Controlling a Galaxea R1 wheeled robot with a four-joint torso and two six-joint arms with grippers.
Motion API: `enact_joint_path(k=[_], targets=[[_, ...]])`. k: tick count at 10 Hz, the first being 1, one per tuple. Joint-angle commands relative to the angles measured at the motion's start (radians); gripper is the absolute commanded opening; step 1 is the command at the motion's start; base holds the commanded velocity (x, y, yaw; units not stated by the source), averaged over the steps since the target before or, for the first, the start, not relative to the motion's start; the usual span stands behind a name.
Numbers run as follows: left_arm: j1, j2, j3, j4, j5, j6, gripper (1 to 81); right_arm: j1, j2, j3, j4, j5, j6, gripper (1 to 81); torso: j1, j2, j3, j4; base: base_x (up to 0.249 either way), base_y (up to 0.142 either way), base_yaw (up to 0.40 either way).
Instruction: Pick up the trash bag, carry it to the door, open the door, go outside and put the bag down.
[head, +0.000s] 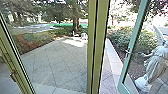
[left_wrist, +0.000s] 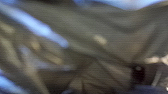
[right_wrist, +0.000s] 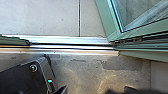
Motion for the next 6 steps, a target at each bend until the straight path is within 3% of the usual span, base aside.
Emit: enact_joint_path(k=[1,3,5,6], targets=[[-0.035,0.001,0.009,0.011,0.069,0.01,1.0,-0.058,-0.076,0.101,0.076,0.07,-0.007,81.1,0.0,0.0,0.0,0.0,0.0,0.0,0.0],[-0.035,0.001,0.009,0.011,0.068,0.01,1.0,-0.155,-0.05,0.121,0.075,0.08,-0.011,81.1,0.0,0.0,0.0,0.0,0.0,0.0,0.0],[-0.041,0.0,0.009,0.011,0.068,0.01,1.0,-0.27,-0.03,0.161,0.114,0.189,-0.087,81.1,0.0,0.0,0.0,0.0,0.0,0.0,0.0],[-0.042,-0.002,0.009,0.012,0.069,0.01,1.0,-0.328,-0.022,0.164,0.176,0.243,-0.155,81.1,0.0,0.0,0.001,0.0,0.0,0.0,0.0]])
